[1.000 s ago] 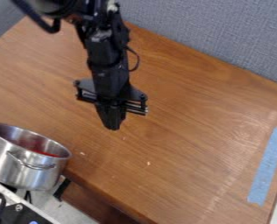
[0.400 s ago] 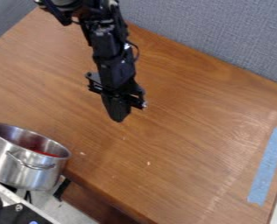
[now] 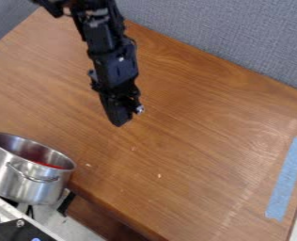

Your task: Move the red object from the metal pot to the table

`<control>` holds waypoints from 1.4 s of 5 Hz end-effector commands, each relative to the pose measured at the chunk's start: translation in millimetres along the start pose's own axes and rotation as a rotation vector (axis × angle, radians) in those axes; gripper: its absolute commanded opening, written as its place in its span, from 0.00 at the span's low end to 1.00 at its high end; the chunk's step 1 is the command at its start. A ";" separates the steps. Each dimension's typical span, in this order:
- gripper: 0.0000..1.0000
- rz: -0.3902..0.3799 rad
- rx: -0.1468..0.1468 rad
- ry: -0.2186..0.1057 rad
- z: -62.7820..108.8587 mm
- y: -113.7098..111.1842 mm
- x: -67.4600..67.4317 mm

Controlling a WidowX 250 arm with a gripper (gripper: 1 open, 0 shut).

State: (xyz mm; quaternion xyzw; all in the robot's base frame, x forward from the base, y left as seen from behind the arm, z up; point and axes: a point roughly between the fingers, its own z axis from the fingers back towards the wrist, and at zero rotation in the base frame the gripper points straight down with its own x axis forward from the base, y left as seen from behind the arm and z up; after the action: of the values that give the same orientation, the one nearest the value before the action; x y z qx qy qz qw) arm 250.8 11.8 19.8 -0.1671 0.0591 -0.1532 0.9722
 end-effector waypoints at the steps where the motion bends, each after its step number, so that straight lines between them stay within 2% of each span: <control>1: 0.00 -0.142 0.030 -0.034 15.1 7.8 14.2; 2: 0.00 -0.272 0.020 -0.010 0.8 18.0 20.3; 3: 0.00 -0.470 0.022 0.045 11.0 31.2 10.5; 4: 0.00 -0.604 0.027 0.084 9.0 32.0 2.0; 5: 0.00 -0.539 0.033 0.048 -20.3 16.4 2.4; 6: 0.00 -0.539 0.051 0.012 -36.4 6.9 -0.1; 7: 0.00 -0.340 0.070 -0.067 -15.5 0.0 -15.9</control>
State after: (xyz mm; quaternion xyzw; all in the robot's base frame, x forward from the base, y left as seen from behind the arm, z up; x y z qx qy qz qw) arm 227.2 13.8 -2.3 -0.1522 0.0083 -0.3160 0.9364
